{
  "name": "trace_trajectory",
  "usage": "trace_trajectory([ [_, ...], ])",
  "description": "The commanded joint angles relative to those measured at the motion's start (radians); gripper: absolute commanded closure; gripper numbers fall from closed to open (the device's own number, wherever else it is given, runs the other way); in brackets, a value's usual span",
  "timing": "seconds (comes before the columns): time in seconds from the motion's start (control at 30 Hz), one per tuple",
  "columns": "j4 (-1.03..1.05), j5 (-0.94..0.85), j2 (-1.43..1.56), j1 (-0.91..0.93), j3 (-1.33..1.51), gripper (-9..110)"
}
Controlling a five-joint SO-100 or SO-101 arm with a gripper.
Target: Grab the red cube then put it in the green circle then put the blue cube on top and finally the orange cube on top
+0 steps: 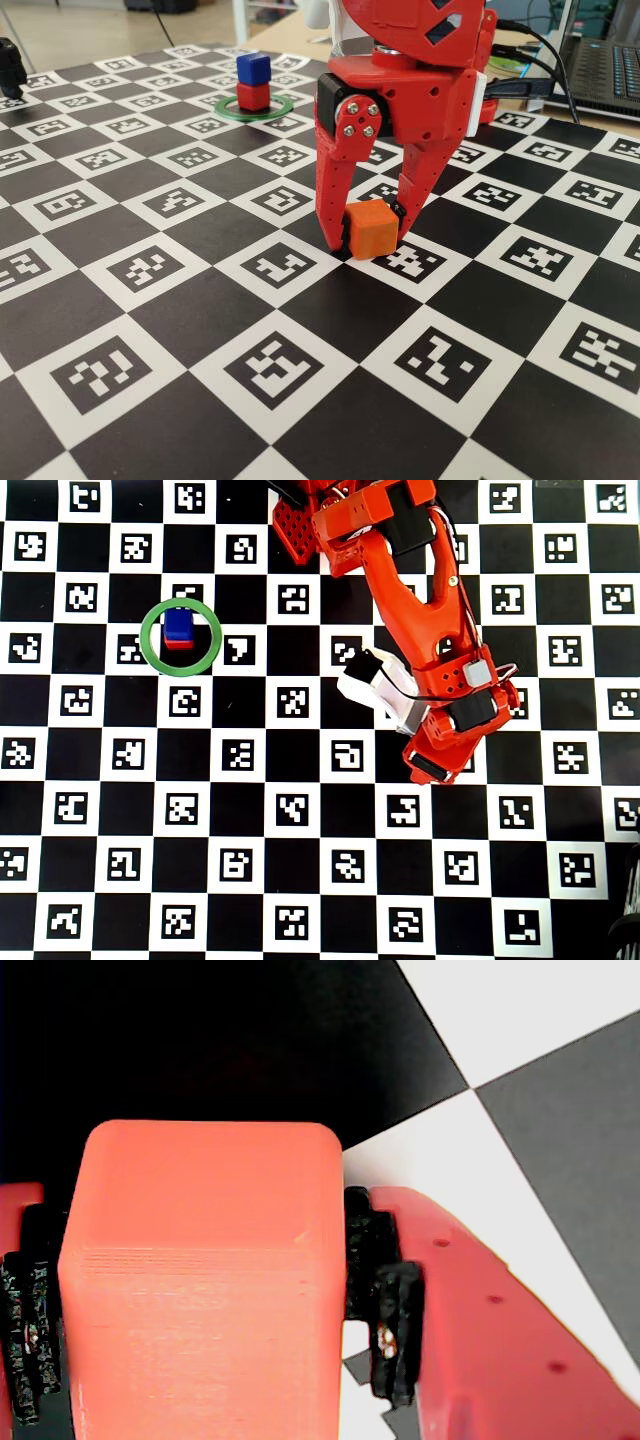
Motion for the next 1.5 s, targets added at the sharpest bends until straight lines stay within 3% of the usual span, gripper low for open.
trace_trajectory([
  [0.0,-0.005,-0.038,0.067,0.006,-0.008,89],
  [0.27,0.058,-0.192,0.172,0.049,-0.046,90],
  [0.4,0.202,-0.341,0.236,0.124,-0.147,92],
  [0.7,0.459,-0.847,0.446,0.48,-0.213,92],
  [1.0,0.652,-1.502,0.517,0.894,-0.215,92],
  [1.47,0.667,-1.858,0.541,1.356,-0.239,92],
])
